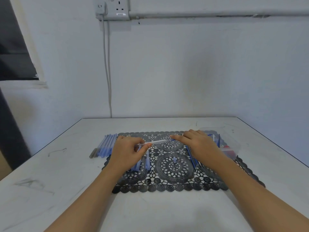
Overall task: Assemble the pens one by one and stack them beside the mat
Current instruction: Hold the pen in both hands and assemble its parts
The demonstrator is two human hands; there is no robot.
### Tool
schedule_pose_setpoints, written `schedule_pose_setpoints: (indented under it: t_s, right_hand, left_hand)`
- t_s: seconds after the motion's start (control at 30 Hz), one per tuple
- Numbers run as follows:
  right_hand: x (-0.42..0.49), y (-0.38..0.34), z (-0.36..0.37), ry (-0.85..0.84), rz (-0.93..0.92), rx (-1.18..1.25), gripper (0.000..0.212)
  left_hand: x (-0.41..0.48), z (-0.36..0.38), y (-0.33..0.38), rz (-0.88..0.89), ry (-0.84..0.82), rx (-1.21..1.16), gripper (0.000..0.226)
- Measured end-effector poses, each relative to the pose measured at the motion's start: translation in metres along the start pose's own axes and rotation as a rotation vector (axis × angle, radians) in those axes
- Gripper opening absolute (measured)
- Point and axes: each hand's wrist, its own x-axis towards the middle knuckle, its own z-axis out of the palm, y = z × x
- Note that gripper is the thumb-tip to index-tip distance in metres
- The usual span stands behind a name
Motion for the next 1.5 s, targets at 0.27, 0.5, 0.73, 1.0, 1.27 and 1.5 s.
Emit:
schedule_pose_setpoints:
  t_s: [0.27,0.5,0.73,1.0,1.27,1.5]
  right_hand:
    - [-0.001,-0.003,0.004,-0.001,0.011,0.010,0.093]
    - [-0.002,-0.007,0.007,0.019,0.024,0.049,0.095]
    - [-0.002,-0.010,0.011,0.028,0.054,0.101,0.091]
    - [0.001,-0.021,0.011,0.081,0.136,0.222,0.058]
    - [0.000,-0.026,0.002,0.099,0.471,0.107,0.041]
    - [0.001,-0.030,0.000,0.097,0.542,0.181,0.025]
  left_hand:
    - [0.000,0.000,0.000,0.007,0.007,-0.005,0.052]
    - [-0.001,0.000,0.003,0.011,0.010,0.004,0.048]
    - [0.000,-0.001,0.005,0.012,0.008,-0.002,0.047]
    - [0.001,-0.001,0.008,0.027,-0.008,-0.008,0.044]
    - [0.001,-0.002,0.009,0.024,0.005,-0.030,0.042]
    - [-0.001,-0.001,0.011,0.015,-0.001,-0.018,0.044]
